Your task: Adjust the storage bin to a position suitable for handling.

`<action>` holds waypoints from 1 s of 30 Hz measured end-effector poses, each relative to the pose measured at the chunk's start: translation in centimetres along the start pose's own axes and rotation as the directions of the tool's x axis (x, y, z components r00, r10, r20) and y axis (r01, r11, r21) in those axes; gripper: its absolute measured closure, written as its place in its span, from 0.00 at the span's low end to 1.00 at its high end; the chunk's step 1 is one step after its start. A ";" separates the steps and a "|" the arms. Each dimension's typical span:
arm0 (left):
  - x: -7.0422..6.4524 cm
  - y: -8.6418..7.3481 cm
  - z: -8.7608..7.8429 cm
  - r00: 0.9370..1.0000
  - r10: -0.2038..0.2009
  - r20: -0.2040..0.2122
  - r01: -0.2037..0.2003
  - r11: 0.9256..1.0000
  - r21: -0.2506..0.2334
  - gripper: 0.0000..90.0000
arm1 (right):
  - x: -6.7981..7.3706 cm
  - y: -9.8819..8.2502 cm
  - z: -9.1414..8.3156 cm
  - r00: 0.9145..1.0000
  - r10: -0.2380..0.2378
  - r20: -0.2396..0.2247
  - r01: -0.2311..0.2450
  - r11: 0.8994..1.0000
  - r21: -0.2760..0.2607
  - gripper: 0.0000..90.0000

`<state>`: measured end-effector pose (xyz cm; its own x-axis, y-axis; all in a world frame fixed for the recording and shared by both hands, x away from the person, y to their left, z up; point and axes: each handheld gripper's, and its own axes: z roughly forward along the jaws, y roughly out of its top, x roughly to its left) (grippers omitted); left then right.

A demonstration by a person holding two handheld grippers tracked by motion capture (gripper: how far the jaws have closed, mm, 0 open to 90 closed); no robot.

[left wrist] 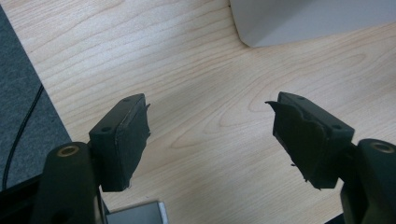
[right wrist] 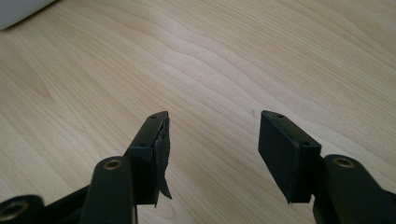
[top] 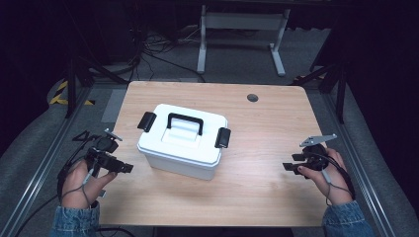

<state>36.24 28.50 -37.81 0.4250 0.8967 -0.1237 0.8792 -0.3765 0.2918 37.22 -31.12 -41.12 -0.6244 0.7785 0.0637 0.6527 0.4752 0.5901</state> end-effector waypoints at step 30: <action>0.2 0.1 -0.6 1.000 -0.009 0.004 0.010 0.998 -0.057 0.31 | 4.2 6.5 -1.2 0.977 -0.170 -0.129 0.156 0.982 -0.108 0.52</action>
<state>36.29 28.79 -37.27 0.4175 0.8994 -0.1298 0.8695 -0.3539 0.3444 38.33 -25.27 -36.11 -0.7762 0.6271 0.0659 0.4969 0.5439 0.6762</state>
